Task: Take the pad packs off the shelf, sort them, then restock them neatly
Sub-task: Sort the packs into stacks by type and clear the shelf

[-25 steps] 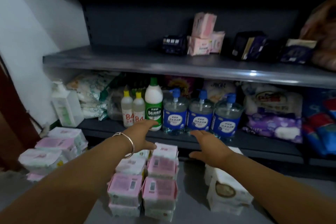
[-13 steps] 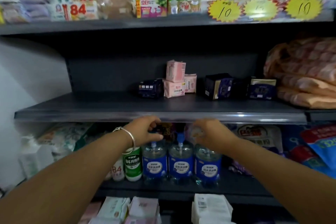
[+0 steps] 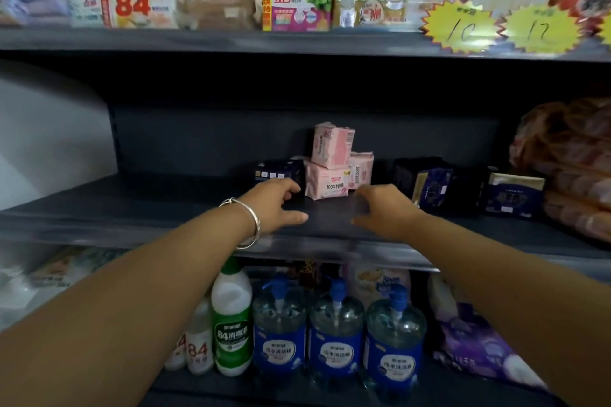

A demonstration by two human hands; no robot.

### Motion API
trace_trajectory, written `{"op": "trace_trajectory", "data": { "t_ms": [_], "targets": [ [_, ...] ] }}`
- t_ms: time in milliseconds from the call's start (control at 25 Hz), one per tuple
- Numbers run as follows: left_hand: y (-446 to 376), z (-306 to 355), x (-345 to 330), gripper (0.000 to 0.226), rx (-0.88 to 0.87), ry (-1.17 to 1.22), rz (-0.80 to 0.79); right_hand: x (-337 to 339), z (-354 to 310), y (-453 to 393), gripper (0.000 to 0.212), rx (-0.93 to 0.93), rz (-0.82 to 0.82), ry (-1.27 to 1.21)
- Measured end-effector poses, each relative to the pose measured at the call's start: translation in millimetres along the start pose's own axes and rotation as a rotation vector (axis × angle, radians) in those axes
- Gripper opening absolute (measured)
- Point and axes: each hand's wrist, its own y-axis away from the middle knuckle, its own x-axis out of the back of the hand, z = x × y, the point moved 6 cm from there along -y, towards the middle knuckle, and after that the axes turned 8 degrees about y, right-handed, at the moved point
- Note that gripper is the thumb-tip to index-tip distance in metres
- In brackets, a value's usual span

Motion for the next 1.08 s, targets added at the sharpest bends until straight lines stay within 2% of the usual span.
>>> {"op": "trace_trajectory", "data": {
  "t_ms": [320, 520, 680, 920, 1080],
  "targets": [
    [-143, -14, -52, 0.072, 0.012, -0.006, 0.069, -22, 57, -116, 0.05, -0.09, 0.087, -0.176],
    [-206, -37, -69, 0.087, 0.104, -0.01, 0.157, -34, 70, -175, 0.073, -0.174, 0.143, -0.428],
    [-233, -57, -72, 0.101, 0.133, 0.02, 0.2, -44, 66, -216, 0.092, -0.229, 0.24, -0.594],
    [-253, -72, -84, 0.095, 0.163, -0.045, 0.167, -65, 62, -254, 0.09, -0.446, 0.248, -0.651],
    [-260, -75, -85, 0.093, 0.176, -0.121, 0.226, -73, 64, -262, 0.088, -0.536, 0.249, -0.646]
  ]
}}
